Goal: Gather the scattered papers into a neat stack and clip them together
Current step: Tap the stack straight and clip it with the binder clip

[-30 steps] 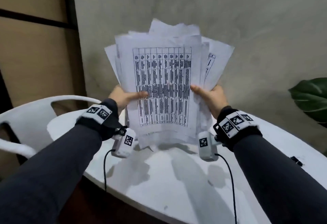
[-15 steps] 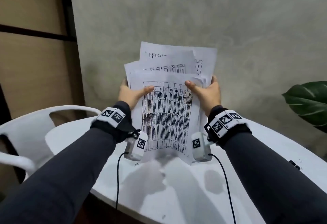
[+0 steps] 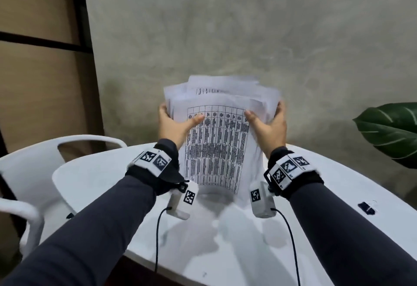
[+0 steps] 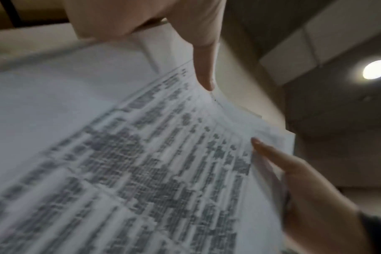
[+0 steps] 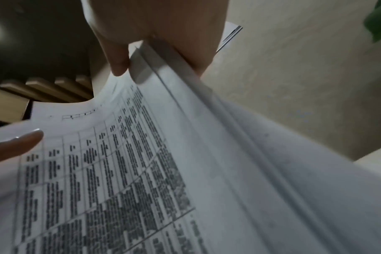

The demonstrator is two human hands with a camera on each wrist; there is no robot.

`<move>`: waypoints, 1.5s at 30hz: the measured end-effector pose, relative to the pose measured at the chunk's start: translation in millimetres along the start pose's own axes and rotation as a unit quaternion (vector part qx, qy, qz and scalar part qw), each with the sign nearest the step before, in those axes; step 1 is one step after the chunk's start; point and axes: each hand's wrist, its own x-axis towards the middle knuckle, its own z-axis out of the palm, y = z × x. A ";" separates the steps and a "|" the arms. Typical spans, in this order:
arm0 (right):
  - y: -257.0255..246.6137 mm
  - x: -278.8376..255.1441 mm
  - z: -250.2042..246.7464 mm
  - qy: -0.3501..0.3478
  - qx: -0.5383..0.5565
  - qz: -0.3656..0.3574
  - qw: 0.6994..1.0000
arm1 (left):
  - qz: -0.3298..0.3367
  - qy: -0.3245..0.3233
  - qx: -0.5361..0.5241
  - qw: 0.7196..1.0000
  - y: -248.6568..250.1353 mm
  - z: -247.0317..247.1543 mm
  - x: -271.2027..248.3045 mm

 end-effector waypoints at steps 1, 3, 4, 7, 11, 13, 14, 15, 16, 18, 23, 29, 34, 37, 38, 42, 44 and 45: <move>-1.3 1.7 -2.0 0.009 -0.020 -0.032 0.999 | -0.006 -0.010 -0.002 1.000 -1.0 -3.4 2.0; -9.9 12.6 -3.8 0.030 -0.044 -0.111 0.992 | -0.021 -0.031 -0.008 0.999 1.9 -9.2 6.7; -14.8 19.8 -3.1 0.030 -0.052 -0.140 0.988 | -0.022 -0.037 -0.002 0.999 1.9 -10.9 10.1; -30.1 33.3 1.2 -0.057 -0.104 -0.157 0.981 | -0.022 -0.057 0.004 0.998 2.4 -15.3 13.5; -22.4 31.8 1.3 -0.091 -0.138 -0.144 0.976 | -0.017 -0.078 0.008 0.997 -2.7 -20.1 14.0; -19.9 33.6 0.0 -0.046 -0.096 -0.125 0.986 | -0.013 -0.085 -0.014 0.996 -6.0 -23.3 17.7; -19.1 35.4 -0.8 -0.036 -0.076 -0.105 0.991 | -0.009 -0.092 -0.025 0.995 -5.4 -24.7 18.3; -18.7 35.3 -1.7 -0.040 -0.054 -0.080 0.995 | -0.010 -0.105 -0.035 0.994 -4.5 -26.5 17.6; -12.8 36.1 -2.0 -0.048 -0.025 -0.047 0.997 | -0.010 -0.117 -0.042 0.992 -5.2 -28.6 18.0; 0.8 29.1 -1.6 -0.064 0.049 0.029 0.996 | -0.019 -0.129 -0.053 0.990 -9.1 -31.9 17.1; 12.0 10.7 2.2 -0.045 -0.023 -0.002 0.999 | -0.026 -0.138 -0.049 0.989 -15.5 -33.3 19.1; -19.7 36.0 7.0 -0.054 -0.191 -0.224 0.954 | -0.035 -0.149 -0.042 0.987 -12.0 -33.6 23.9; -8.4 22.2 8.5 0.031 -0.131 -0.196 0.971 | -0.039 -0.158 -0.043 0.986 -10.3 -33.8 24.2; -12.1 21.3 8.0 -0.013 -0.123 -0.215 0.969 | -0.046 -0.155 -0.047 0.986 -9.2 -33.9 24.5; -11.9 21.6 6.8 -0.034 -0.141 -0.216 0.966 | -0.046 -0.157 -0.045 0.986 -9.1 -34.1 23.5; -6.9 17.1 2.0 -0.016 -0.132 -0.152 0.979 | -0.056 -0.162 -0.030 0.985 -10.9 -36.3 18.8; -11.8 16.1 5.0 -0.006 -0.149 -0.128 0.980 | -0.056 -0.148 -0.005 0.987 -10.4 -34.3 17.1; -17.9 16.0 7.7 0.003 -0.208 -0.139 0.968 | -0.057 -0.142 0.004 0.988 -10.0 -33.3 17.0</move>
